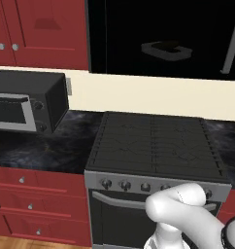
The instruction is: Place the tupperware containing the chicken drumstick and corn meal in the microwave. Close the microwave door and press the start button to reheat the meal.
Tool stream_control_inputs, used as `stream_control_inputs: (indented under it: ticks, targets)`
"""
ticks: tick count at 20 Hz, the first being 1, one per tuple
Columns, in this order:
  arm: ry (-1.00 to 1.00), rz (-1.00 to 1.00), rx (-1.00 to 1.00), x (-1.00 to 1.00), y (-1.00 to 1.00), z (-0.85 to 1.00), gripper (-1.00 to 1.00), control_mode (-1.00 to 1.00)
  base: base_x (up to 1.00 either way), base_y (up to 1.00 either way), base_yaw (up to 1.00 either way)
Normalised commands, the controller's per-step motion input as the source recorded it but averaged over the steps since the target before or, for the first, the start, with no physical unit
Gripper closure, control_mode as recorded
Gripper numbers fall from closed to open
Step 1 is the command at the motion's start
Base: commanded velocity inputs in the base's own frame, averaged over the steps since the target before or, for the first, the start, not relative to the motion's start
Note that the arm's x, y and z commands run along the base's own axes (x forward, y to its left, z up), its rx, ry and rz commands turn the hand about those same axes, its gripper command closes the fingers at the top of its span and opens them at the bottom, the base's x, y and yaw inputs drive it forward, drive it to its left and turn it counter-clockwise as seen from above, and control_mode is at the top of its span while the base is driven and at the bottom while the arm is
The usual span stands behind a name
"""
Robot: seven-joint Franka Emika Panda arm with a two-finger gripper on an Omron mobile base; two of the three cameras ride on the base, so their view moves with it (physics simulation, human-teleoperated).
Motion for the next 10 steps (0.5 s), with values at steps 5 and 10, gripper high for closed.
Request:
stream_control_inputs:
  ticks: [5,10]
  targets:
    - [0.07,0.0,0.0,0.28,0.0,0.0,1.0,-1.0,0.0,0.0,0.0]
    - [0.03,0.0,0.0,0.23,-0.06,0.0,1.0,-1.0,0.0,0.0,0.0]
